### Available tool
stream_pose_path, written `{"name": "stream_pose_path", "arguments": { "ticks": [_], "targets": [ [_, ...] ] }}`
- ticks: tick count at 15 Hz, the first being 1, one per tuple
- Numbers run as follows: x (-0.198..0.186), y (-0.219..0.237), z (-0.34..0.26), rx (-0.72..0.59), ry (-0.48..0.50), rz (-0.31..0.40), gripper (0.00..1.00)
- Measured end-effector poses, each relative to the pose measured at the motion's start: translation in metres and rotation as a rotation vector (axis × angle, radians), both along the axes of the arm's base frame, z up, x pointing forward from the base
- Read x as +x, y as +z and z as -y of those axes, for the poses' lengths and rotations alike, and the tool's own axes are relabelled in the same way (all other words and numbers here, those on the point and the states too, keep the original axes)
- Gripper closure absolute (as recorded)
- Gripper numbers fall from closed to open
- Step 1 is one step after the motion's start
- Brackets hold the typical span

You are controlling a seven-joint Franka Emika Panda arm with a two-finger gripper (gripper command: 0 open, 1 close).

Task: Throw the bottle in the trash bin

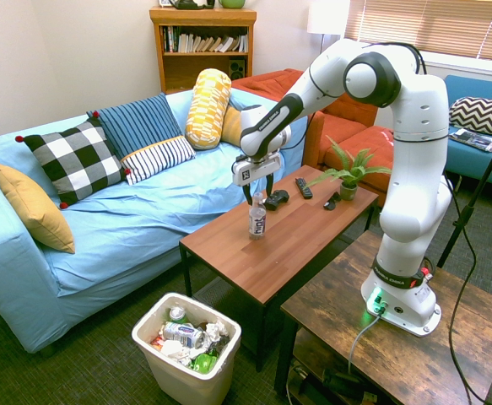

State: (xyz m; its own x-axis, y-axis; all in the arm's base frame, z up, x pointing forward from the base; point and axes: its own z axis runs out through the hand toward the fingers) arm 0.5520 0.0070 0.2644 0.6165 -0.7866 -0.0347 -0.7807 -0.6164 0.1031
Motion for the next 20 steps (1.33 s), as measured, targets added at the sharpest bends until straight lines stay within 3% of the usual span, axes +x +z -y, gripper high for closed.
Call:
{"name": "stream_pose_path", "arguments": {
  "ticks": [16, 20],
  "targets": [
    [0.007, -0.009, -0.001, 0.005, -0.016, -0.003, 1.00],
    [0.008, 0.011, -0.004, 0.009, -0.004, 0.037, 1.00]
  ]
}}
